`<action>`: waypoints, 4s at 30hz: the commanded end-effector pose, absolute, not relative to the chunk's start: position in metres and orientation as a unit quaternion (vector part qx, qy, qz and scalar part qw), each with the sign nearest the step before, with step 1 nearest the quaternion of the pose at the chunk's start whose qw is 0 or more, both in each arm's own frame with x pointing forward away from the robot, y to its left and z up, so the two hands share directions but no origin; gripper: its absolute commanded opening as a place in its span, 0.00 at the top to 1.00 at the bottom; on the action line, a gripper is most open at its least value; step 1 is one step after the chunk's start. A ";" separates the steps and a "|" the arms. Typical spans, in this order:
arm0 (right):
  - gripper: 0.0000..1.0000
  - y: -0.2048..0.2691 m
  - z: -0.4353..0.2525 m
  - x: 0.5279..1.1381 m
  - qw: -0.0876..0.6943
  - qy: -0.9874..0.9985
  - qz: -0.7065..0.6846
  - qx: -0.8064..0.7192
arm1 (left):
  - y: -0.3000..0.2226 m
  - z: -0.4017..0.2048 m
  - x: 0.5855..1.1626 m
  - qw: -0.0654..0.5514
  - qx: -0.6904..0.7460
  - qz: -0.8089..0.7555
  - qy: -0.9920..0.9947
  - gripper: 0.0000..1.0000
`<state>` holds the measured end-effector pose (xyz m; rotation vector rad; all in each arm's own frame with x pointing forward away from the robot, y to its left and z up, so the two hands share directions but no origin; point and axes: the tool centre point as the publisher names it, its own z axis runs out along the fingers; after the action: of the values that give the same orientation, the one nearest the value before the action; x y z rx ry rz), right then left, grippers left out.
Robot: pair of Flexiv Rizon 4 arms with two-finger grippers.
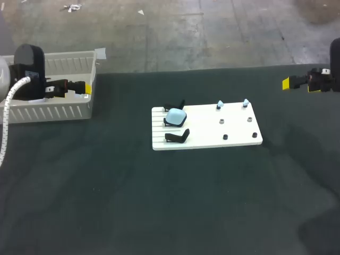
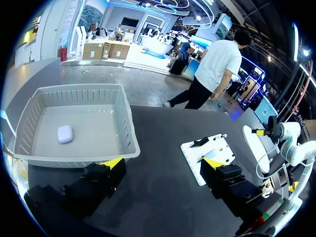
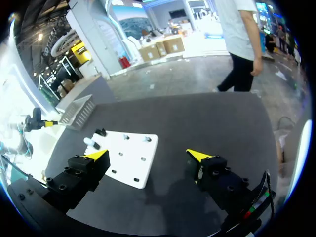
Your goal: Pick up each earbud case from the left stands, insert the matching earbuds, close the lid, and place the case in the box.
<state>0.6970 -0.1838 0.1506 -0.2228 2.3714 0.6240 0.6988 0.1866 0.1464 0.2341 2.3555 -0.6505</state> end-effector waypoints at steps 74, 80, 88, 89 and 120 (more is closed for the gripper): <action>0.00 -0.184 0.150 0.698 0.333 0.908 0.240 -0.086 | 0.052 0.098 0.693 0.409 0.525 -0.347 0.661 0.00; 0.00 -0.184 0.150 0.698 0.333 0.908 0.240 -0.086 | 0.029 0.089 0.692 0.396 0.537 -0.352 0.656 0.00; 0.00 -0.184 0.150 0.698 0.333 0.908 0.240 -0.086 | 0.005 0.073 0.692 0.382 0.556 -0.364 0.642 0.00; 0.00 -0.184 0.150 0.698 0.333 0.908 0.240 -0.086 | 0.003 0.072 0.692 0.382 0.557 -0.365 0.641 0.00; 0.00 -0.184 0.150 0.698 0.333 0.908 0.240 -0.086 | -0.022 0.047 0.713 0.371 0.568 -0.379 0.630 0.00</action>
<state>0.6971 -0.1837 0.1506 -0.2227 2.3716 0.6238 0.7029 -0.0162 0.0522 1.4391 1.6203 -0.9492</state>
